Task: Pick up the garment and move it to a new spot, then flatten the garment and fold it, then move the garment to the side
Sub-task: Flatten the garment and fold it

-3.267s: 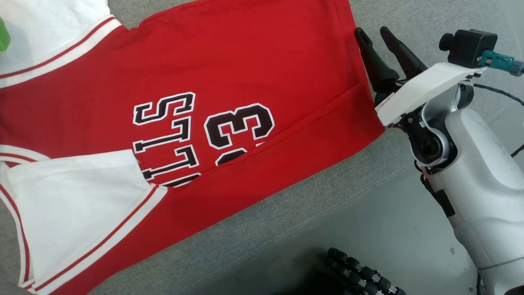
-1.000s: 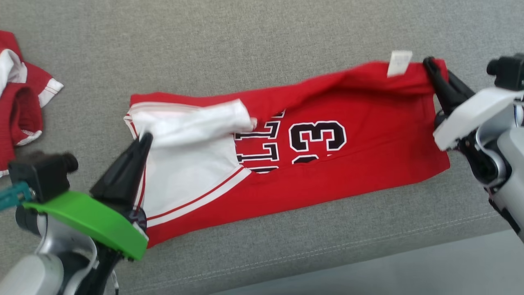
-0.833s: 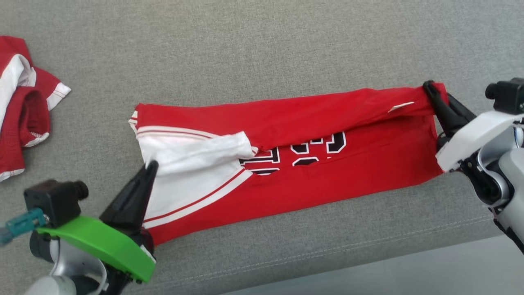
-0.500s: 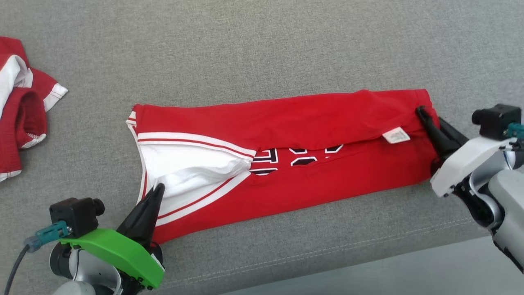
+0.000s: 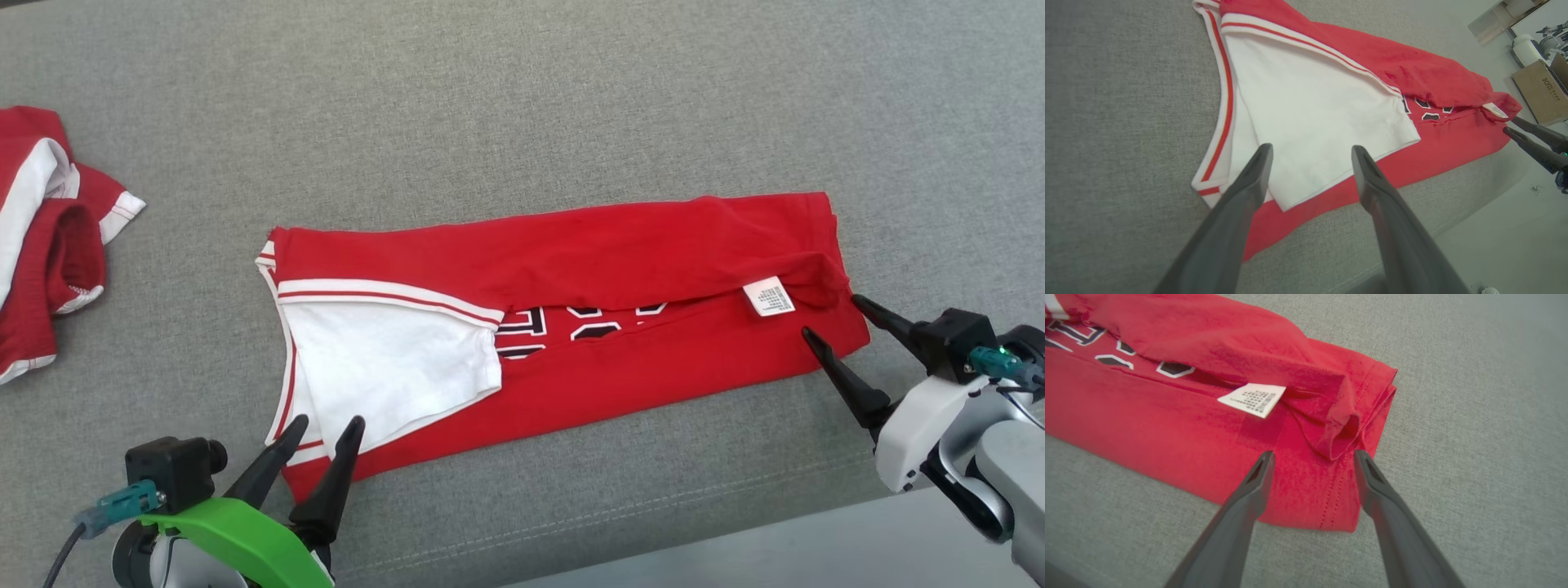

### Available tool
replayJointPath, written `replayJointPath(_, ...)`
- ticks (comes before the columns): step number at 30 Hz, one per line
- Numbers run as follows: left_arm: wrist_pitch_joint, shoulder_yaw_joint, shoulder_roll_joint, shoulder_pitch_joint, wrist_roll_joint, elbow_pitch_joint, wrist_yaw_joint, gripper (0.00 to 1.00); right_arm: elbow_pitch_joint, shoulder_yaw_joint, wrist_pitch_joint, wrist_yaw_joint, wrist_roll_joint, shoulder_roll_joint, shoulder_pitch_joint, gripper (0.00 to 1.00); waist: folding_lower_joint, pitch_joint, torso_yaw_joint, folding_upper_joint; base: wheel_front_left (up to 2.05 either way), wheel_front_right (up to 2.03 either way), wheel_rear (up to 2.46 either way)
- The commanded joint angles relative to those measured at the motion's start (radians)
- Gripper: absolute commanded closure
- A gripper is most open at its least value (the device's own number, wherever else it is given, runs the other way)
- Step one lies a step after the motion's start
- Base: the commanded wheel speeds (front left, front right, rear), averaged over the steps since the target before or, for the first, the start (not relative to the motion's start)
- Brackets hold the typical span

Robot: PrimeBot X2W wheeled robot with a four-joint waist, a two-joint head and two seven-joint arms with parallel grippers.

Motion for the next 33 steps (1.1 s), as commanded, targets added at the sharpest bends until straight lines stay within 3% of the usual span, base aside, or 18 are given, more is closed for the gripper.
replayJointPath(1,-0.016,0.008,0.002,0.015,0.007,-0.01,0.005,0.0,-0.01,-0.01,-0.005,0.0,-0.012,-0.004,0.031,0.0,0.0001,-0.015,-0.003,0.0,0.0,0.0,0.0)
replayJointPath(9,-0.121,0.014,-0.046,0.034,0.062,-0.05,0.047,0.0,-0.087,-0.201,-0.005,0.0,-0.043,0.023,0.17,0.0,0.0001,-0.084,-0.016,0.0,0.0,0.0,0.0)
replayJointPath(17,-0.166,-0.009,-0.104,-0.017,0.112,-0.023,0.071,0.0,-0.112,-0.31,-0.005,0.0,-0.045,0.061,0.209,0.0,0.0001,-0.159,-0.001,0.0,0.0,0.0,0.0)
replayJointPath(22,-0.189,-0.018,-0.142,-0.036,0.119,0.004,0.076,0.0,-0.053,-0.37,0.005,0.0,-0.027,0.092,0.193,0.0,0.0001,-0.194,0.027,0.0,0.0,0.0,0.0)
replayJointPath(33,-0.195,-0.065,-0.192,-0.051,0.129,0.026,0.062,0.0,0.174,-0.548,0.125,0.0,-0.002,0.221,0.096,0.0,0.0001,-0.198,0.127,0.0,0.0,0.0,0.0)
